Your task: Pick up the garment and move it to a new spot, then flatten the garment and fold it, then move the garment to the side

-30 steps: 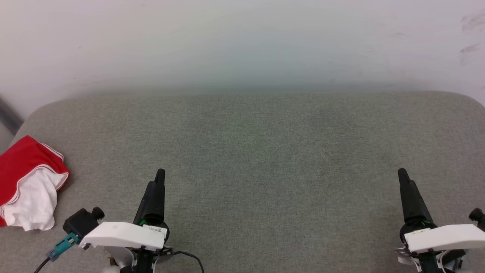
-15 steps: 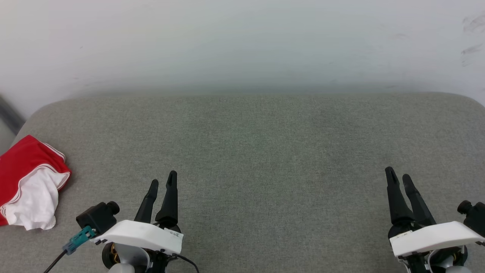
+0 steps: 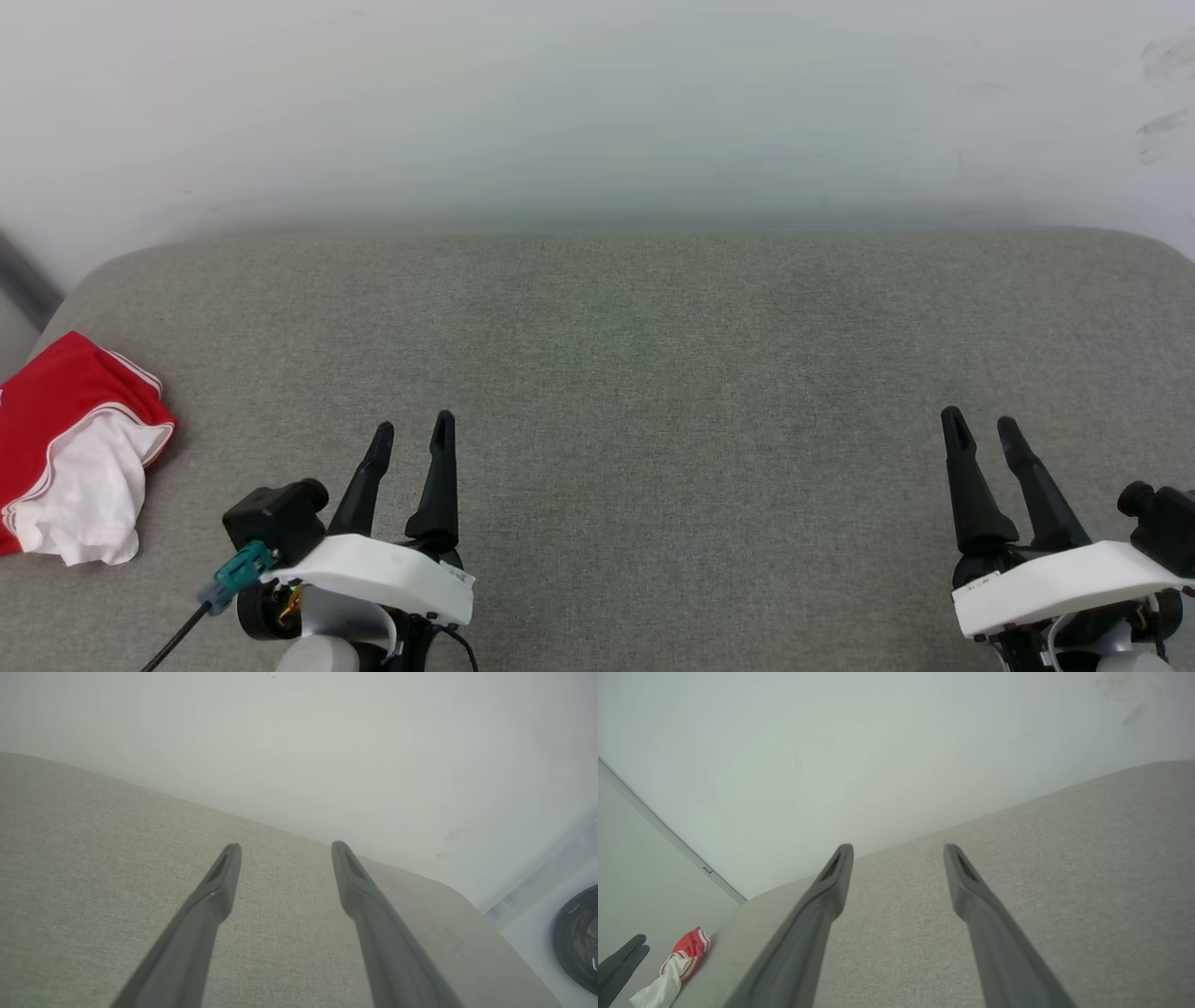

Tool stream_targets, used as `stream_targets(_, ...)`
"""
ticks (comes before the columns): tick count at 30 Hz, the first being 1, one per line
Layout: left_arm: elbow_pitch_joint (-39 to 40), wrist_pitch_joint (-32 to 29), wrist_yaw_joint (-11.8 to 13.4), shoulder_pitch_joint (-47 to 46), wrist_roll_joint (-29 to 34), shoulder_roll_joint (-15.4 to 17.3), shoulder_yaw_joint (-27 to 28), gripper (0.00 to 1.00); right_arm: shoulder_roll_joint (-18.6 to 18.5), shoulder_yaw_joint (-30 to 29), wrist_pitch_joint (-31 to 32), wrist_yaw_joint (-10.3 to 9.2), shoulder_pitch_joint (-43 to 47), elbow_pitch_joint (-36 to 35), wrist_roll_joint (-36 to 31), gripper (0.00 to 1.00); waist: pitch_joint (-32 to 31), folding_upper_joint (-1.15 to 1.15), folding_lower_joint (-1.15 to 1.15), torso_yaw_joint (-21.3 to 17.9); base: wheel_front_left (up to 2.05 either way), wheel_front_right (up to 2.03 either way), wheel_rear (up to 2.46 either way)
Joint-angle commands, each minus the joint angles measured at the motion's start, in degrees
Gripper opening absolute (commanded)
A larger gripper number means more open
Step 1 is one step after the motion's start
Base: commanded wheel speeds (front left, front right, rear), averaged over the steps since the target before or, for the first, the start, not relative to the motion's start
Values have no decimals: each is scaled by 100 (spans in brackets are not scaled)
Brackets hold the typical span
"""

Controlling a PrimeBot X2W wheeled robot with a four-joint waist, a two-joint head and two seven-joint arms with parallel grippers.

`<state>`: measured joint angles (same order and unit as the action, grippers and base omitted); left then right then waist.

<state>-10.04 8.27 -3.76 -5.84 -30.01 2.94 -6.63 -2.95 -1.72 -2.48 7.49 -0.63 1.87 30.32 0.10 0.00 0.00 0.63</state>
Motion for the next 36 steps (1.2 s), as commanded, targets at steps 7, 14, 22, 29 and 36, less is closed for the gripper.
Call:
stream_targets(7,-16,132,100,-120,564,44,-88,100,6,-40,51,0,43,-207,-524,100,-1,0,0,4,0,0,0)
stream_targets(14,-112,235,193,-139,969,55,-136,100,7,-53,168,0,87,-286,-930,100,-3,0,0,7,0,0,0)
stream_targets(22,-200,334,232,-178,1343,58,-185,100,8,-92,238,0,129,-346,-1331,100,1,0,0,18,0,0,0)
stream_targets(29,-252,421,263,-188,1648,56,-235,100,9,-99,225,0,172,-371,-1597,100,2,0,0,19,0,0,0)
stream_targets(36,-347,501,283,-212,1899,46,-267,100,9,-95,183,0,192,-379,-1809,100,3,0,0,27,0,0,0)
